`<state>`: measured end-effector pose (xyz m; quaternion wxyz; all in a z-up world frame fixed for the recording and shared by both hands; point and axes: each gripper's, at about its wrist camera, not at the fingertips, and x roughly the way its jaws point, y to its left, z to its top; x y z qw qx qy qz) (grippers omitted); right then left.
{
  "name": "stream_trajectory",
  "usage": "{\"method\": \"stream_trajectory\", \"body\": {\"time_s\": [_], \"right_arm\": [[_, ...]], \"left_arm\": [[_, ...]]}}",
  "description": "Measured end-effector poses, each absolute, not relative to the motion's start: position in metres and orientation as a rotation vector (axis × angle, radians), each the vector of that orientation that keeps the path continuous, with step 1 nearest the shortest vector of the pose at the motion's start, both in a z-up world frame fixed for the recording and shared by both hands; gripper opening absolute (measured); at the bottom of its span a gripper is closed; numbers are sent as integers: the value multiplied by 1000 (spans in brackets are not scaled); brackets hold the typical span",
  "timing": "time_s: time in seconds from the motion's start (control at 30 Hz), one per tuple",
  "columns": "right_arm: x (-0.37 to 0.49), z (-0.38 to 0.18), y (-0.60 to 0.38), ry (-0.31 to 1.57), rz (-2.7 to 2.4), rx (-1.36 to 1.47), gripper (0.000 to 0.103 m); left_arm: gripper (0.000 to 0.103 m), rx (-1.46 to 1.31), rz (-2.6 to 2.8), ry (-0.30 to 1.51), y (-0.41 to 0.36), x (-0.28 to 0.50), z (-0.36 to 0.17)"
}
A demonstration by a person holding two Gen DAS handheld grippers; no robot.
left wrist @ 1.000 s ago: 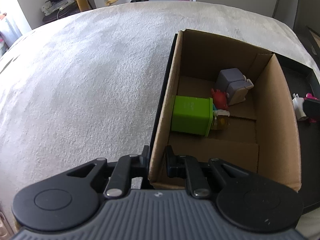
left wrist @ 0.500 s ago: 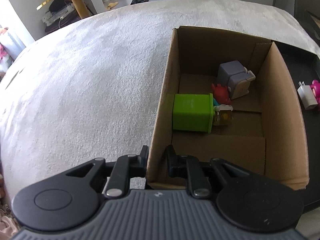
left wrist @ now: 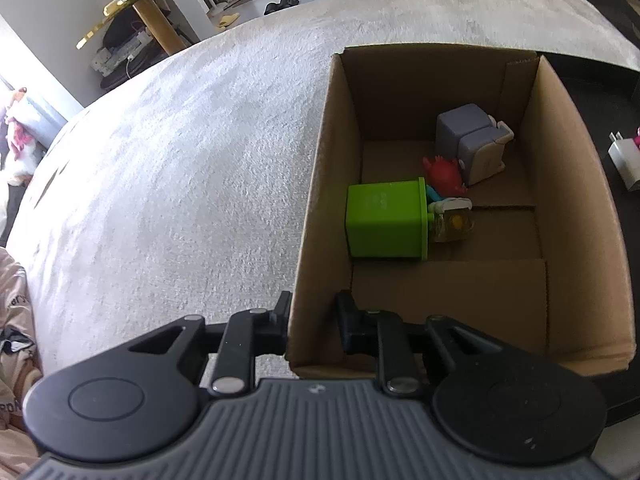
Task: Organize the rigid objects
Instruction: 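Move the right tool to the pink figure and close on it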
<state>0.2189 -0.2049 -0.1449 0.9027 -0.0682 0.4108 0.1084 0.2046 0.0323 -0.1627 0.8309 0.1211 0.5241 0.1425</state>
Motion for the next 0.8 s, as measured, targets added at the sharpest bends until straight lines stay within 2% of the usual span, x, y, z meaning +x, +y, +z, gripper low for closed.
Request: {"method": "stream_trajectory", "body": {"time_s": [0.8], "right_arm": [[280, -183, -241, 900, 159, -54, 47]], "left_arm": [[26, 345, 343, 1130, 17, 211, -169]]}}
